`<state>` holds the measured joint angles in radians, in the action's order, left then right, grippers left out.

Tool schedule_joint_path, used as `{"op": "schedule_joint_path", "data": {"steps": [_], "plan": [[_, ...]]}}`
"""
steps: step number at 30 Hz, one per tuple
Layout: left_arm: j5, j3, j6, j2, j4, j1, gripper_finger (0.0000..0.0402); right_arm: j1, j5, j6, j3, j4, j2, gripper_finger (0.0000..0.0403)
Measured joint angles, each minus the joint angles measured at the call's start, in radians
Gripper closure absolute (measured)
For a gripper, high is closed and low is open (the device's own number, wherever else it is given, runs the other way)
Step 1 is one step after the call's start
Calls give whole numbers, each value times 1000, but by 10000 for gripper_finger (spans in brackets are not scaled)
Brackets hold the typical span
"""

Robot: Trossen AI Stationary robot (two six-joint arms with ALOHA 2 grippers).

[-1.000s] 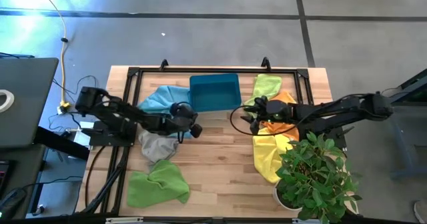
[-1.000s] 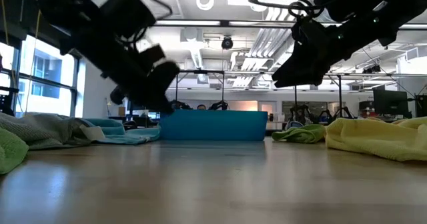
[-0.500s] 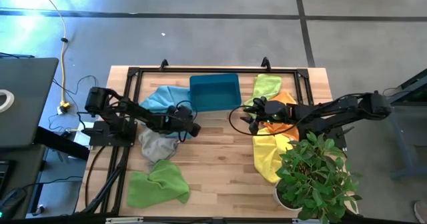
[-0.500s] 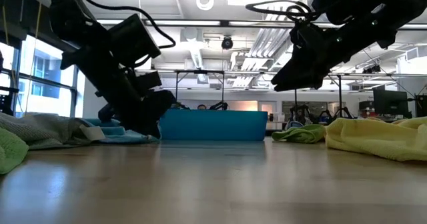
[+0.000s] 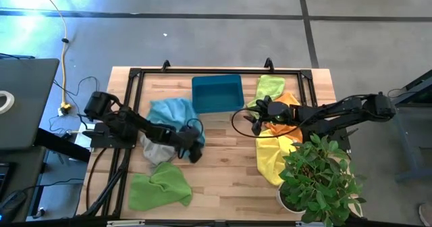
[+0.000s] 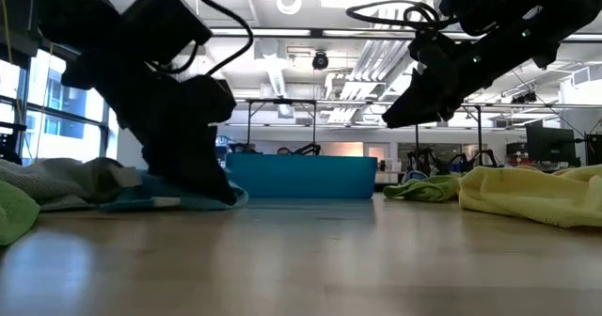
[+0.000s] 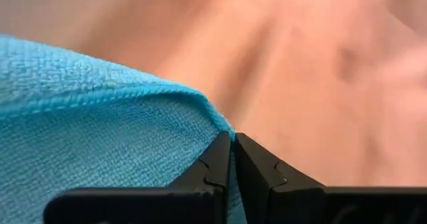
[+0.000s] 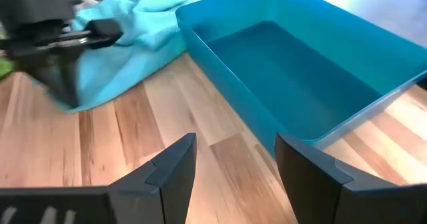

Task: Fold microfiber towels
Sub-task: Fold the blue microfiber cloth

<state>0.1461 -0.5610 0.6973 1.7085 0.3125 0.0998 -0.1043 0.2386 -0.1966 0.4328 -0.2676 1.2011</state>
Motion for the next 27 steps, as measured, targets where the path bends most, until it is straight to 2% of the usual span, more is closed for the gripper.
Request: {"op": "schedule_joint_path", "data": {"steps": [9,12,16,20,24,27], "plan": [[-366,-31,-12,5,-3,60,385,0,1,22,0,-6,0,206],[-424,-34,-13,5,3,79,385,0,-4,22,0,-6,0,206],[-341,-34,-75,3,55,84,385,0,-45,22,0,-12,0,206],[-274,-38,-118,-4,109,50,385,0,-134,22,0,-32,0,206],[-241,-78,-199,-5,85,14,385,1,-184,25,0,-53,0,206],[-110,-110,-291,-6,-26,-9,385,1,-184,48,0,-58,0,206]]}}
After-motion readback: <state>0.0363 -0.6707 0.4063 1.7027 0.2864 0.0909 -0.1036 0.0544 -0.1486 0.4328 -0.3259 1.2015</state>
